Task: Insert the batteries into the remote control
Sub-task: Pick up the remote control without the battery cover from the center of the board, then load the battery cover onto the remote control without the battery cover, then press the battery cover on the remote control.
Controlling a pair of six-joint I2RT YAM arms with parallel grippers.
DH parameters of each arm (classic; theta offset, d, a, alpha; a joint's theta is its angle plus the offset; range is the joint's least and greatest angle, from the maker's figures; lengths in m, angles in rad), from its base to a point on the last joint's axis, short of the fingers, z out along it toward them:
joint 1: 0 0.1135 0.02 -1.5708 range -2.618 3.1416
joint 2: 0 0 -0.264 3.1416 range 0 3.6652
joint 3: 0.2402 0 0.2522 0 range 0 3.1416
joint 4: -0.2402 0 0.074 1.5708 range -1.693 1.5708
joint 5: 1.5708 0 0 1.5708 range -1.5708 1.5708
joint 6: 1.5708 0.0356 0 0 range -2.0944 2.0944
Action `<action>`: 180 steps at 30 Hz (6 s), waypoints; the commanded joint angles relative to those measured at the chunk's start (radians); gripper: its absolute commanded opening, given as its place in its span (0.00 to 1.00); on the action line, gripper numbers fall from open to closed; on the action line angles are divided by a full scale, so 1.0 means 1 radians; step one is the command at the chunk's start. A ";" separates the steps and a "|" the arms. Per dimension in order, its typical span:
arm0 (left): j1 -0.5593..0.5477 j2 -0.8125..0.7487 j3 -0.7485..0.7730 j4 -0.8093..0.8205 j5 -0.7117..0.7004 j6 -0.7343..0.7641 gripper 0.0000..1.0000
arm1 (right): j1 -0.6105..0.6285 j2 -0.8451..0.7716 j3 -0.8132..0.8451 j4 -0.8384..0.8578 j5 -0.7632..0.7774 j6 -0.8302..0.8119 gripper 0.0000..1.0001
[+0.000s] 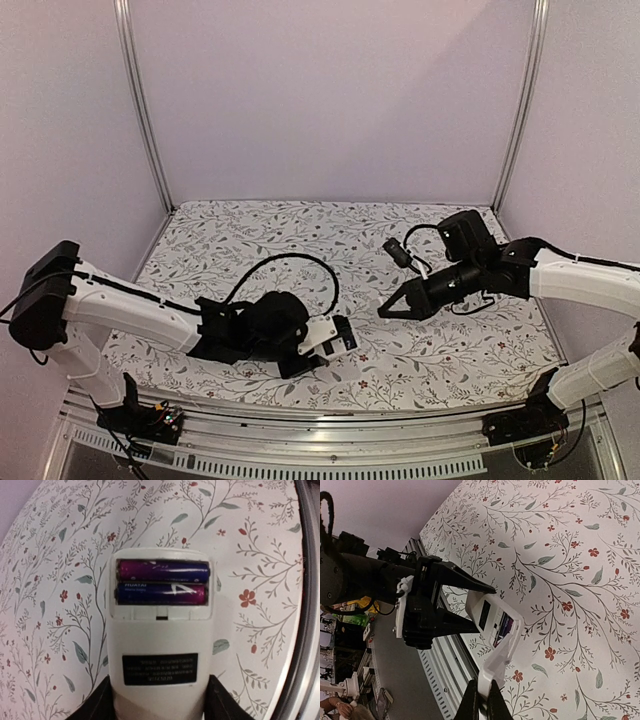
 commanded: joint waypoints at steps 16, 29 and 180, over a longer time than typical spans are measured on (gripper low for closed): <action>-0.036 -0.093 0.055 0.285 -0.152 0.277 0.00 | 0.014 -0.006 0.118 0.027 -0.214 0.049 0.00; -0.038 -0.106 0.063 0.298 -0.169 0.267 0.00 | 0.013 0.039 0.136 -0.010 -0.162 0.041 0.00; -0.048 -0.167 0.050 0.273 -0.109 0.120 0.00 | -0.043 -0.015 0.183 -0.140 -0.096 -0.031 0.66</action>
